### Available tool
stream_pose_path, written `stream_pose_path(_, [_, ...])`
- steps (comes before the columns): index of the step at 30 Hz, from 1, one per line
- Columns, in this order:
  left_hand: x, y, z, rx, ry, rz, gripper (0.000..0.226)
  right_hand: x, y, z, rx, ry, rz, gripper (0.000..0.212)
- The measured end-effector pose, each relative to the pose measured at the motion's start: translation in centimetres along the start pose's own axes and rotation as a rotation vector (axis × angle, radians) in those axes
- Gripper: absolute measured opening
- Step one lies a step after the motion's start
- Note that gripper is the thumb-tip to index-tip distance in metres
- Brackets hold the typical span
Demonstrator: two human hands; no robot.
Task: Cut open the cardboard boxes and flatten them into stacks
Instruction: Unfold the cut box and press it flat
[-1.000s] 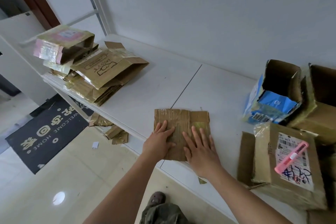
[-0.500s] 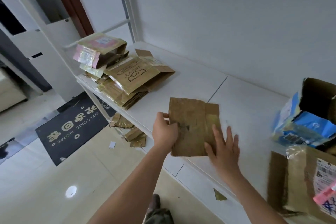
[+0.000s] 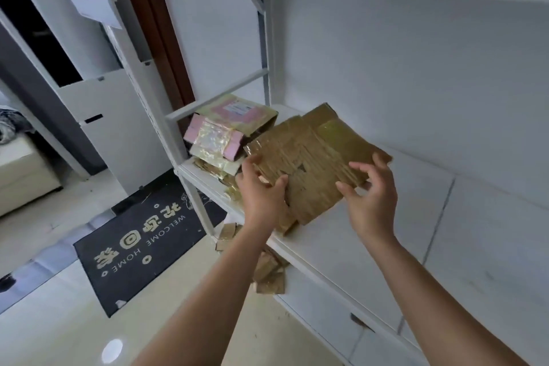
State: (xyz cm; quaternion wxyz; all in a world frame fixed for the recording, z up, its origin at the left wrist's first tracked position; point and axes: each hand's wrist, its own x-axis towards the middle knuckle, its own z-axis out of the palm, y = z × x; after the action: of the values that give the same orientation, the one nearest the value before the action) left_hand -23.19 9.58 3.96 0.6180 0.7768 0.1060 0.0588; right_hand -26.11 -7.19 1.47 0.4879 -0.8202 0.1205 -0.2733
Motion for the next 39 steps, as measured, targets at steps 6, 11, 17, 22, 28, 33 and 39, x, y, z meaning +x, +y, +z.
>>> stream_pose_path(6, [12.1,1.3,-7.7,0.271,0.004,0.066,0.061,7.3,-7.4,12.2,-0.051,-0.16,-0.049,0.04])
stream_pose_path(11, [20.4,-0.1,-9.1,0.555,-0.019,0.095,0.047,12.3,-8.5,19.9,-0.151,-0.325,-0.049,0.038])
stream_pose_path(17, [25.0,-4.7,-8.1,0.95,-0.205,0.287,0.053,14.1,-4.6,23.9,-0.403,-0.557,-0.071,0.039])
stream_pose_path(22, [27.2,-6.8,-7.2,1.142,-0.472,0.283,0.069,14.9,-2.9,24.3,-0.918,-0.779,-0.183,0.062])
stream_pose_path(28, [28.2,-9.8,-6.6,1.213,-0.582,0.22,0.072,15.6,-1.3,25.9,-1.165,-0.858,-0.275,0.066])
stream_pose_path(33, [28.7,-10.9,-6.0,1.25,-0.582,0.25,0.071,15.7,0.0,27.0,-1.158,-0.934,-0.161,0.064])
stream_pose_path(39, [28.6,-11.3,-5.4,1.259,-0.566,0.238,0.071,15.8,0.3,27.4,-1.043,-0.959,-0.049,0.064])
